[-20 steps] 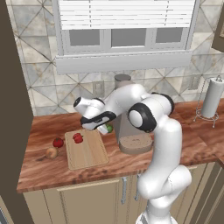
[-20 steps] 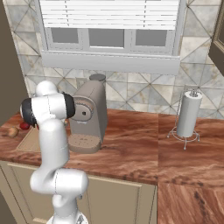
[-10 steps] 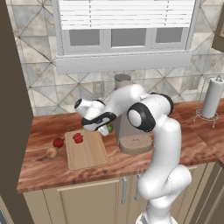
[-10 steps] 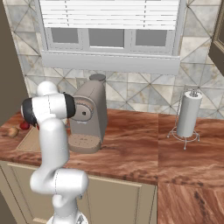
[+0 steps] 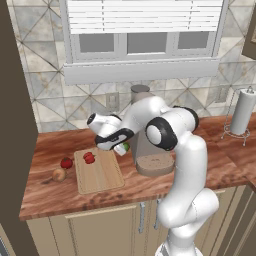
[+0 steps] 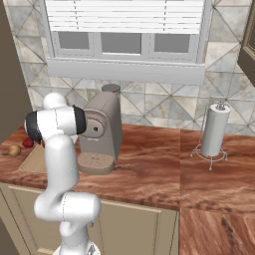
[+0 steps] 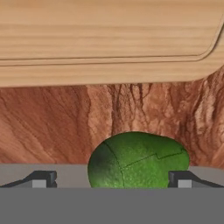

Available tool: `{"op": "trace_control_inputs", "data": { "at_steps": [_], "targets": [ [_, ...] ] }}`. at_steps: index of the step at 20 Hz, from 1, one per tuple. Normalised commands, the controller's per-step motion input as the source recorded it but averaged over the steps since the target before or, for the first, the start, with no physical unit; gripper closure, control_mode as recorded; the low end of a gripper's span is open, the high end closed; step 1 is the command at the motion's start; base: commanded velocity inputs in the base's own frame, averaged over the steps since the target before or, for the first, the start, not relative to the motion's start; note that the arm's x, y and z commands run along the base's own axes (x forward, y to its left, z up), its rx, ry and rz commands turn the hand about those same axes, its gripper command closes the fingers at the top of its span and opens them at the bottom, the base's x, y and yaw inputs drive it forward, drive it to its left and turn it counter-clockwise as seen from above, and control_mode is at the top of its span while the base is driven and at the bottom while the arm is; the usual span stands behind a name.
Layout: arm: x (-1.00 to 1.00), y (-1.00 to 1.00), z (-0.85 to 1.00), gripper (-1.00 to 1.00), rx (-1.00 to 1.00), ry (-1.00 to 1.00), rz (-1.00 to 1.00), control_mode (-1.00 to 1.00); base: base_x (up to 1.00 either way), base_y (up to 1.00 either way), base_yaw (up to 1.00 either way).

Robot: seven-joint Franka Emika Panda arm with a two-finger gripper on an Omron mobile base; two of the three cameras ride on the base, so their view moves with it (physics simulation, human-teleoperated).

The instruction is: Place the avocado, onion, tomato, and bell pepper on the cutting board.

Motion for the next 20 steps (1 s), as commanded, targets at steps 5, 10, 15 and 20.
{"op": "trace_control_inputs", "data": {
  "at_steps": [5,10,15,20],
  "targets": [
    [0.0,-0.05,-0.13,-1.0,0.0,0.0,0.0,-1.0,0.0,0.0,0.0],
    [0.0,-0.02,-0.21,-1.0,-0.02,0.0,0.0,-1.0,0.0,0.0,0.0],
    [0.0,-0.09,-0.2,-1.0,0.0,0.0,0.0,-1.0,0.0,0.0,0.0],
    [0.0,-0.15,-0.26,-1.0,0.0,0.0,0.0,-1.0,0.0,0.0,0.0]
  ]
}}
